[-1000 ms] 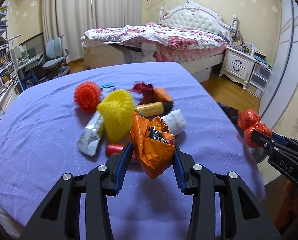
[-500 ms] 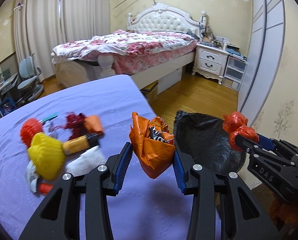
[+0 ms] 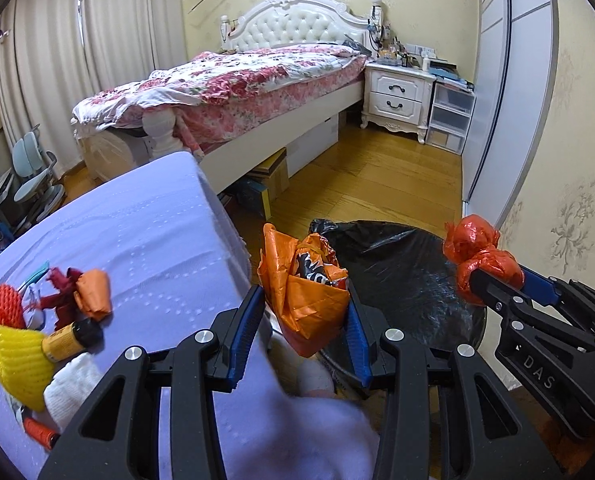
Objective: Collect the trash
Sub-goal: 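Carry both items over the black bin and open both grippers to drop them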
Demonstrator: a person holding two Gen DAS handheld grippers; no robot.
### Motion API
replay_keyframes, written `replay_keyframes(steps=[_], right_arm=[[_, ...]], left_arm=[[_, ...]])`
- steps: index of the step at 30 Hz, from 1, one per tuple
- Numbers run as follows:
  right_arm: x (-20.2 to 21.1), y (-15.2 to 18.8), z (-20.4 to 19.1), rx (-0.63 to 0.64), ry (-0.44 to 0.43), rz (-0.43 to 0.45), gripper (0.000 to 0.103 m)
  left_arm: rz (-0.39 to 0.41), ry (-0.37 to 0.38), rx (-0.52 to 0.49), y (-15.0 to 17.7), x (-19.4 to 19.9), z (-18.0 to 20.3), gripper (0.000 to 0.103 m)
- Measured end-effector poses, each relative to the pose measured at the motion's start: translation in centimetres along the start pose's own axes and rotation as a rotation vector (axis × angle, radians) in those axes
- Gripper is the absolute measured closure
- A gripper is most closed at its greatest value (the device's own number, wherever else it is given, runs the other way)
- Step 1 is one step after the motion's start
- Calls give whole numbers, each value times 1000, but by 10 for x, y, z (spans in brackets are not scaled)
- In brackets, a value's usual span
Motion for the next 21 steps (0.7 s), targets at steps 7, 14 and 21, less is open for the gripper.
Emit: replay_keyframes(steps=[7, 14, 21], right_arm=[[-16, -8, 15, -15, 8, -9, 65], [-25, -8, 31, -49, 26, -14, 64], [-26, -9, 40, -75, 53, -5, 50]], left_arm=[[-28, -3, -32, -13, -26, 15, 61], [-23, -25, -62, -18, -32, 23, 55], [-1, -47, -24, -20, -25, 17, 24]])
Point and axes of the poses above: each gripper's, at about its wrist camera, not at the fingertips, and x roughly against the way its jaws point, z to its right, y to its underside, the point moved 7 cm from there along -x, roughly the way its jaws point, and after that the axes turned 1 degree about -z, right-handed, at the moved point
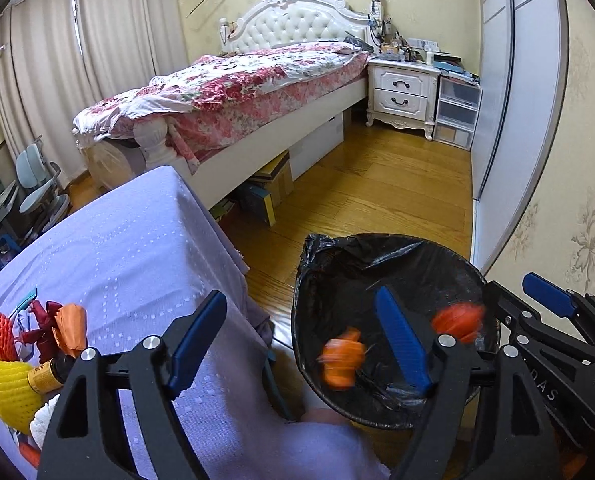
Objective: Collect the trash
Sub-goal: 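Carry both items over the black bin and open both grippers to drop them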
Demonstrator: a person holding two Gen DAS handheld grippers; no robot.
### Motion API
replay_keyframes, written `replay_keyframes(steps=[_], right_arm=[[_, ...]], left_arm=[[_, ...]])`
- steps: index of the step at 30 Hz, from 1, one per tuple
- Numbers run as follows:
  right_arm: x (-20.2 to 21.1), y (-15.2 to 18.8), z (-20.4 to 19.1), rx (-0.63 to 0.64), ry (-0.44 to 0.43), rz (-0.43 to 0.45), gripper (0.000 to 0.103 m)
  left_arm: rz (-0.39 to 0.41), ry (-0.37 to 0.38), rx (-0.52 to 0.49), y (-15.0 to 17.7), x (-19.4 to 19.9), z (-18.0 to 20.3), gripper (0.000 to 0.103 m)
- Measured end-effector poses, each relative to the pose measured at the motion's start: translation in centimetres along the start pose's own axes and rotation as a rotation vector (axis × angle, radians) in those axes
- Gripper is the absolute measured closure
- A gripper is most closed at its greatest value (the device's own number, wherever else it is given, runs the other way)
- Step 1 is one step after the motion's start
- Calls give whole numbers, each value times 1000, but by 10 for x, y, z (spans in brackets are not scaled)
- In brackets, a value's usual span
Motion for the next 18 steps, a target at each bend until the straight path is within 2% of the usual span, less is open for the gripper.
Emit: replay_keyframes(steps=[10, 18], right_arm=[[14, 1, -1, -6, 15, 19, 37], [33, 6, -31, 24, -30, 26, 35]], left_arm=[[1, -24, 39, 2, 12, -16, 20], [15, -63, 72, 11, 40, -44, 20]])
Point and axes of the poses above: each gripper's, at about its wrist camera, not at the fingertips, and x roughly against the way its jaws point, z to its right, y to its underside, the point moved 7 cm from there along -x, roughly the way its jaws point, and after that the axes turned 1 degree about -z, right-handed, at the moved point
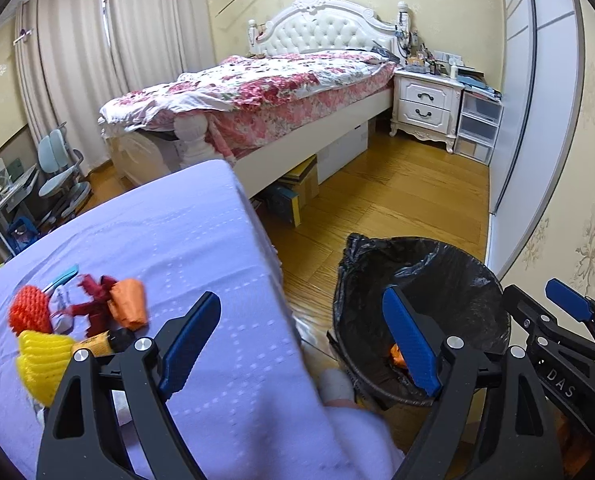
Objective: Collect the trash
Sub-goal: 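Carry both items over the black bin and open both grippers to drop them, then move both tools back over the table toward the red spray can and white roll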
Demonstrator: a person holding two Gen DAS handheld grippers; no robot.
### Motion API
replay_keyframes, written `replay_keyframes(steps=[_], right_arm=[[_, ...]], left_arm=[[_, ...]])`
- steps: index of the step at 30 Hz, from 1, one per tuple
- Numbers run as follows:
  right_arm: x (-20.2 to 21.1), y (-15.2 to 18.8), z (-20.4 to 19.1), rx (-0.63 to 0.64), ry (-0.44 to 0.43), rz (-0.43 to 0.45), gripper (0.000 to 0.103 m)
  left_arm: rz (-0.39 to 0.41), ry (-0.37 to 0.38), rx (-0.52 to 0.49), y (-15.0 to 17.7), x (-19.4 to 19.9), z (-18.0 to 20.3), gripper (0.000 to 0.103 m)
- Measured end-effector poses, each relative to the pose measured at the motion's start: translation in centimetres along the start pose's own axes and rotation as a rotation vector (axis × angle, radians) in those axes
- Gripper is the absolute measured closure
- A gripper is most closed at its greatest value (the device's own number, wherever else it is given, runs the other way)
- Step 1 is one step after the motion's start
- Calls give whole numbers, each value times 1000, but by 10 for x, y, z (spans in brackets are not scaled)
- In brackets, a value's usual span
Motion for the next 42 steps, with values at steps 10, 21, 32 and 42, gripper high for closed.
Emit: replay_keyframes(steps=[10, 21, 32, 42], right_arm=[[23, 30, -65, 94, -98, -35, 34], [40, 58, -135, 224, -195, -63, 32], [40, 71, -163, 277, -227, -87, 27], [35, 80, -168, 281, -242, -113, 27]], left_arm=[[-23, -98, 75, 37, 36, -64, 20], [-80, -235, 211, 88, 56, -134, 20], [-189, -243, 299, 132, 48, -175, 20], [-233, -229, 364, 157, 55, -198, 20]])
Point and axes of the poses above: each gripper's, at about its wrist camera, not at the fingertips, and x roughly against the way its jaws point, z to its right, y to its underside, the point moved 7 cm from there along -x, roughly the way its jaws point, and after that the axes turned 1 degree about -z, right-handed, at the moved point
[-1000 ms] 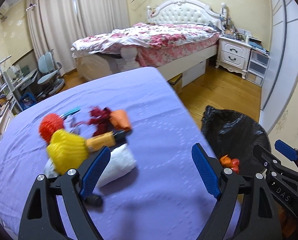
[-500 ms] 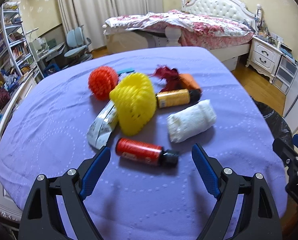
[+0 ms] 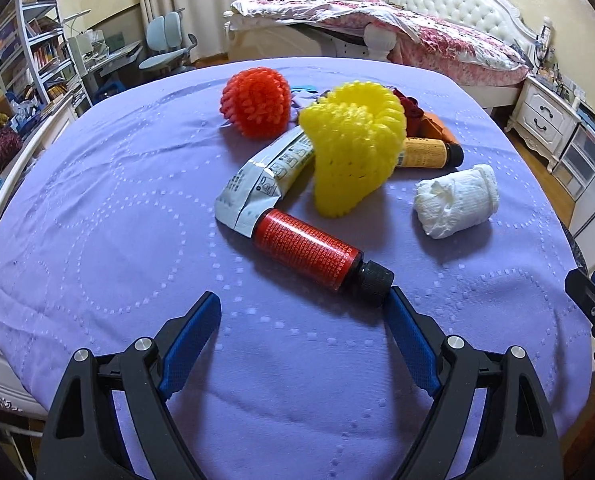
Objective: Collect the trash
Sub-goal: 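Move both tools back over the table toward the red spray can and white roll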
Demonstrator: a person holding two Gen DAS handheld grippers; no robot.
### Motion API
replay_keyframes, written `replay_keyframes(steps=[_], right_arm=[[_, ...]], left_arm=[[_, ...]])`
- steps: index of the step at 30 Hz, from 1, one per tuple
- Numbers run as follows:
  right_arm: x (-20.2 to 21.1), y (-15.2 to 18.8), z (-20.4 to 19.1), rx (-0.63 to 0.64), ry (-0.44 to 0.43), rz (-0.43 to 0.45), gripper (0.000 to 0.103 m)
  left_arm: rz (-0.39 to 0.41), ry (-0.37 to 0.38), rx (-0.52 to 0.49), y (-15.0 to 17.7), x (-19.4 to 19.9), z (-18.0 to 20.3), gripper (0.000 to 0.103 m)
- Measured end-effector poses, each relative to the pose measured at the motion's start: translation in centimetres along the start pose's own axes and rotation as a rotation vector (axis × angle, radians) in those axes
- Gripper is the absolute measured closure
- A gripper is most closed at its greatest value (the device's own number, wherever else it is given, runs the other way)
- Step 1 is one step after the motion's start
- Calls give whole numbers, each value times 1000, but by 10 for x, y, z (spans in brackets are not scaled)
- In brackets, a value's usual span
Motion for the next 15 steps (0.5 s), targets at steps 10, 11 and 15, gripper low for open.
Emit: replay_keyframes(steps=[10, 11, 15], right_arm=[[-3, 2, -2, 1, -6, -8, 27], [-3, 2, -1, 2, -7, -8, 27], [-4, 2, -3, 4, -10, -8, 27]], left_arm=[[14, 67, 26, -6, 6, 5, 20], [21, 62, 23, -8, 5, 6, 20], [30, -5, 11, -17, -5, 3, 20]])
Point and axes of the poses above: each gripper's, at about its wrist camera, not at the fingertips, and x roughly against the way its jaws point, z to its right, y to its underside, the point moved 7 cm from there along -x, roughly the way its jaws point, and after that the axes turned 1 degree about -z, right-handed, at the moved point
